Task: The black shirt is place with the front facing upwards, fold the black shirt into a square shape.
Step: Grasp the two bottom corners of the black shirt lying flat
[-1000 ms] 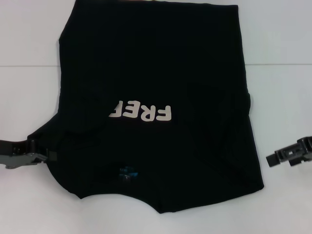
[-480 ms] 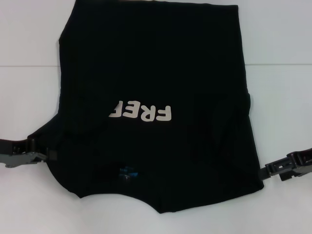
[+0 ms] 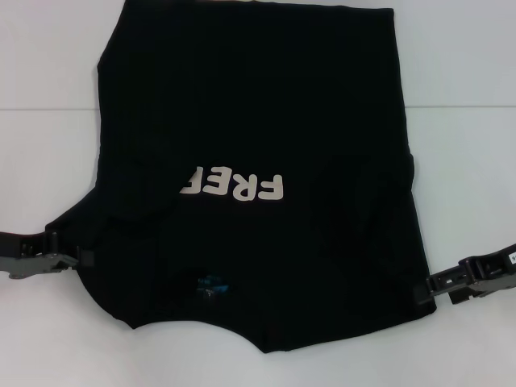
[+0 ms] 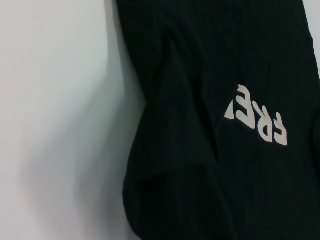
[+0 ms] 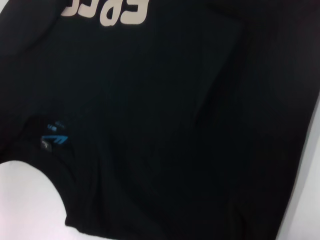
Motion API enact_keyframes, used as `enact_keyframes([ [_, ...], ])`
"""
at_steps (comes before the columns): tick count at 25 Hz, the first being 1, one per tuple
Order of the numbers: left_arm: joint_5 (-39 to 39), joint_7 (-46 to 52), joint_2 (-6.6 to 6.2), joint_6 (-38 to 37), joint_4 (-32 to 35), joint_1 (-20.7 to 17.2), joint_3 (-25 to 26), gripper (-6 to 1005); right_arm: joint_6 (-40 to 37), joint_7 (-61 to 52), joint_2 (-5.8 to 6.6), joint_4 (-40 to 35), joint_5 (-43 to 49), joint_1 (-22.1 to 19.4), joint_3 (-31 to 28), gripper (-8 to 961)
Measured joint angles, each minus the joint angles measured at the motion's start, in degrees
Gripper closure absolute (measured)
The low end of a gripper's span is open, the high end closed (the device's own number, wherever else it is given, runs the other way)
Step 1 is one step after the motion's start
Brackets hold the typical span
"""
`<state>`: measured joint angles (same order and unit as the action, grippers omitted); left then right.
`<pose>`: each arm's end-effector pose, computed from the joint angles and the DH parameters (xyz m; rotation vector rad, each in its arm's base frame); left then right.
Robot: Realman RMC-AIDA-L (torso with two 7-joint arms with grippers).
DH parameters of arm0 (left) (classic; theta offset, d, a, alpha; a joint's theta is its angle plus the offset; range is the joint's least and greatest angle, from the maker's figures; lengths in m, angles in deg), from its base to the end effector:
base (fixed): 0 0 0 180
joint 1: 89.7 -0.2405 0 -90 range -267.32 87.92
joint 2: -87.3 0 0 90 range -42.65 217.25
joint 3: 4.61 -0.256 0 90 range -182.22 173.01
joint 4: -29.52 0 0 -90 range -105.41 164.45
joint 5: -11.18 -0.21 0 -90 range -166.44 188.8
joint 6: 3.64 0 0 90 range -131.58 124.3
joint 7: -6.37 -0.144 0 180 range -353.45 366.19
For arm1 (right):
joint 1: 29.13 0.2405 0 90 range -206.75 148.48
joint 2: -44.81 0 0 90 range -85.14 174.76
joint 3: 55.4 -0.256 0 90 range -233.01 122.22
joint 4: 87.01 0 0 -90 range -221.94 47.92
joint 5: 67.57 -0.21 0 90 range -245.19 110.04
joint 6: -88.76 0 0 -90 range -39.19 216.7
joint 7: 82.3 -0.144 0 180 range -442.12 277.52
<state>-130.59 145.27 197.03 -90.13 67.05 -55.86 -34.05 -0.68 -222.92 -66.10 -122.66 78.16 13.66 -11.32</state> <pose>-0.3329 0.3424 0.0670 -2.0802 -1.9492 -0.2853 0.2789 0.3627 0.0282 -2.3981 1.8096 -0.1265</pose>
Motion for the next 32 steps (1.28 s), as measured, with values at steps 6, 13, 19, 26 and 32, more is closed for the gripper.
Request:
enact_keyframes([
  [6,0.0,0.0,0.04,-0.1,0.0,0.0,0.0,951,0.7,0.0,-0.46,0.0,0.0,0.2,0.1,50],
  [13,0.0,-0.2,0.04,-0.1,-0.1,0.0,0.0,951,1.9,0.0,-0.82,0.6,0.2,0.4,0.5,55],
  [19,0.0,-0.2,0.04,-0.1,-0.2,0.0,0.0,951,3.3,0.0,-0.75,1.5,0.3,0.8,1.4,60],
  [26,0.0,-0.2,0.1,-0.1,-0.2,0.1,0.0,950,3.8,-0.2,-0.85,1.5,0.3,0.8,2.3,65],
  [32,0.1,-0.2,0.14,-0.1,-0.2,0.1,0.0,951,3.9,-0.2,-0.95,1.7,0.3,0.9,2.3,70],
])
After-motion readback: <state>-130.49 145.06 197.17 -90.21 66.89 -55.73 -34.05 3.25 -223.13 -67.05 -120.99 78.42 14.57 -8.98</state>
